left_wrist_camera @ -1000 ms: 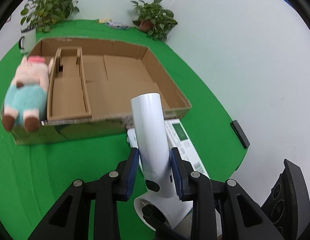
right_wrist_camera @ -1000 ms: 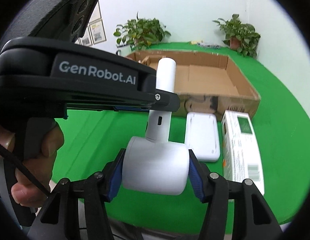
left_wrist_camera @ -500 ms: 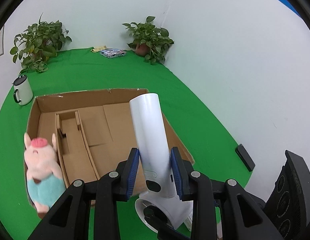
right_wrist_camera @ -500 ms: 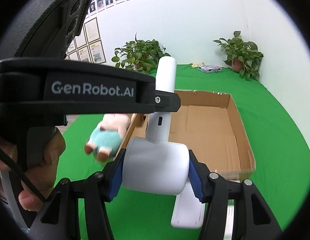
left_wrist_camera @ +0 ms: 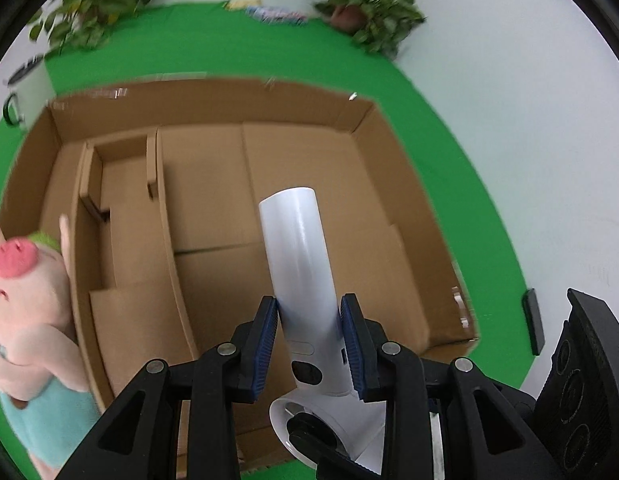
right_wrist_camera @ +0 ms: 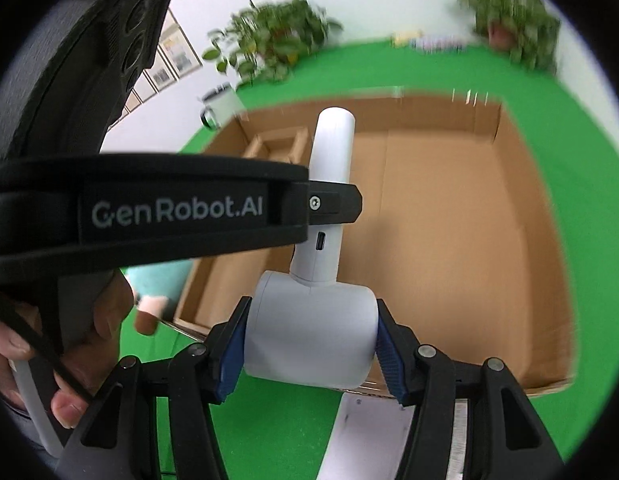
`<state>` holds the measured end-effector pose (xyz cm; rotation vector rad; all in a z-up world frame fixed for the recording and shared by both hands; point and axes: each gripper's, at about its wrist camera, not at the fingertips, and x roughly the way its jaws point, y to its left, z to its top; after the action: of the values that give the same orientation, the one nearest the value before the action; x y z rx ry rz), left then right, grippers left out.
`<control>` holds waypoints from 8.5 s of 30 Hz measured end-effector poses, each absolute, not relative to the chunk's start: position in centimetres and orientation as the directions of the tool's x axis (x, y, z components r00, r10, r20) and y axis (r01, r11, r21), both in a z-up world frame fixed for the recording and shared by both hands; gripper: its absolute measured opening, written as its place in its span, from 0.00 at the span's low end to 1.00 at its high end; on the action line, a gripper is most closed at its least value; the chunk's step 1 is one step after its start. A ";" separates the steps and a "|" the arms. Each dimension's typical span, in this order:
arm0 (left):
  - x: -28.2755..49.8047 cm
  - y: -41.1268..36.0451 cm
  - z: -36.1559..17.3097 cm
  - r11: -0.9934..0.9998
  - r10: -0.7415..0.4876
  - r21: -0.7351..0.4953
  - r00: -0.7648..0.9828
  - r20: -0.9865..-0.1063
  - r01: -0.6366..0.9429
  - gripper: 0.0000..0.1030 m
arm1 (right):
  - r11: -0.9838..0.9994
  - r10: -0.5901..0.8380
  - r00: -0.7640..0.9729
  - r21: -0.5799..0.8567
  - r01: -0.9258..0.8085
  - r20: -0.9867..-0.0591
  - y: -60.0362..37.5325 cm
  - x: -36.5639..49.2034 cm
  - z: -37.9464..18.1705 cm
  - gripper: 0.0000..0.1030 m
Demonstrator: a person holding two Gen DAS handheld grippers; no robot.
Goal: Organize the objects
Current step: 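Carry the hair dryer over the large box and lower it inside, then open the right gripper to release the dryer and withdraw, then grasp the white rectangular plastic case with the right gripper, then lift the white case and lower it into the box beside the dryer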
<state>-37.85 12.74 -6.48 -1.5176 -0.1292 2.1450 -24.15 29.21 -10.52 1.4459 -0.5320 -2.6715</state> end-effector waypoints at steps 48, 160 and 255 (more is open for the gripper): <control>-31.5 1.8 -10.0 -0.922 0.366 -0.295 -0.319 -0.874 -0.251 0.37 | -0.909 -0.341 -0.483 0.415 -0.052 -0.806 25.6 -23.2 -12.9 0.45; -15.2 7.7 -18.9 -0.674 0.721 -0.624 -0.170 -0.671 -0.396 0.45 | -0.993 0.002 -0.610 0.070 -0.095 -0.793 18.8 -6.0 -17.7 0.71; -36.6 12.0 -6.5 -0.756 0.604 -0.478 -0.196 -0.773 -0.446 0.24 | -0.959 -0.029 -0.570 0.185 -0.217 -0.821 28.7 -24.7 -8.8 0.62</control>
<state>-36.65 12.00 -6.55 -1.3909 -0.1921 2.0021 -24.65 28.74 -8.80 1.4985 -0.4343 -2.8495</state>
